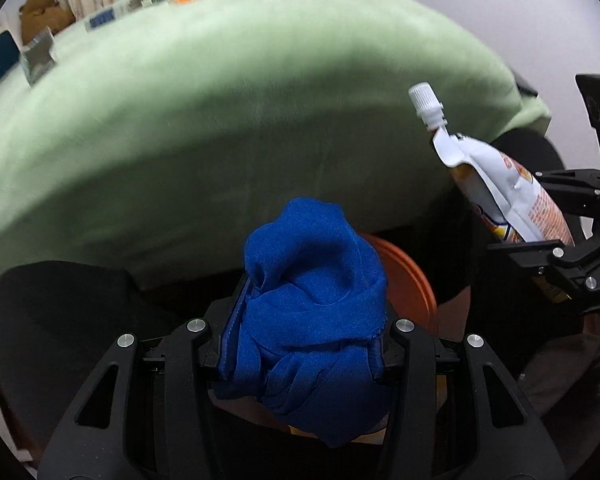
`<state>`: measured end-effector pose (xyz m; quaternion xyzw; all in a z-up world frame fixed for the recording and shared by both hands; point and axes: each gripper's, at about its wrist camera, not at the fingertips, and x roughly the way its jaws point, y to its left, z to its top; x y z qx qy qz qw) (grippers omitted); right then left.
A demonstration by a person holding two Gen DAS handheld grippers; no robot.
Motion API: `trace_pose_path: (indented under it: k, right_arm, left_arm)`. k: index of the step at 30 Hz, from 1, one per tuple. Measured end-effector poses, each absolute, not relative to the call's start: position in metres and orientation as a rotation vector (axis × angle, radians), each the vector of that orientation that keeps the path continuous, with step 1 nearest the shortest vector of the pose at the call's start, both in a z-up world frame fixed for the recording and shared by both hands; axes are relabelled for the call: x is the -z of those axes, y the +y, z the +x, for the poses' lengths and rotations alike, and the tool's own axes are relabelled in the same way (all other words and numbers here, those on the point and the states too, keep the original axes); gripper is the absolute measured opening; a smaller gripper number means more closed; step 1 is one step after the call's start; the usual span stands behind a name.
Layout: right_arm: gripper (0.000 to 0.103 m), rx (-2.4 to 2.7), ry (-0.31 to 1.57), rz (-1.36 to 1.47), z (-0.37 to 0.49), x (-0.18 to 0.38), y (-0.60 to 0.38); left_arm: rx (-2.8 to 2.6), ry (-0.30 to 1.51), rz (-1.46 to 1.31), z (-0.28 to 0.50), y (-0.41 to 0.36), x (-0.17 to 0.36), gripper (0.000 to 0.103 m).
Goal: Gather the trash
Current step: 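Carry the pouch and blue cloth down over the orange bucket, then open both tools to drop the pouch and cloth into the bucket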
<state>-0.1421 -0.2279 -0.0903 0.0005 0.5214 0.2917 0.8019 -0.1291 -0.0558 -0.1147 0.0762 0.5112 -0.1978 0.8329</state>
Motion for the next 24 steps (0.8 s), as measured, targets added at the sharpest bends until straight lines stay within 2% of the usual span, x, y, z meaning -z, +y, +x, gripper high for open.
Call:
trace_pose_path:
  k: [10,20,21,22,23,24]
  right_arm:
    - [0.048,-0.604,1.318,-0.079,-0.13,0.146,-0.203]
    - [0.048,-0.602,1.426,-0.116,-0.118,0.168,-0.177]
    - [0.05,-0.603,1.43,-0.121,-0.117,0.169,-0.175]
    - [0.052,-0.603,1.432,-0.128,-0.117,0.17,-0.173]
    - [0.066,-0.599,1.435,-0.132,-0.115,0.171,-0.174]
    - [0.077,-0.589,1.439,-0.14,-0.114,0.174,-0.175]
  left_arm:
    - [0.4,1.275,0.155,-0.111,-0.059,0.16,0.047]
    - [0.375,1.402,0.198,-0.097,-0.063,0.183,0.047]
    - [0.377,1.411,0.202,-0.097,-0.064,0.185,0.048]
    - [0.382,1.42,0.203,-0.096,-0.066,0.185,0.055]
    - [0.382,1.426,0.205,-0.094,-0.066,0.186,0.06]
    - [0.385,1.433,0.199,-0.093,-0.066,0.186,0.074]
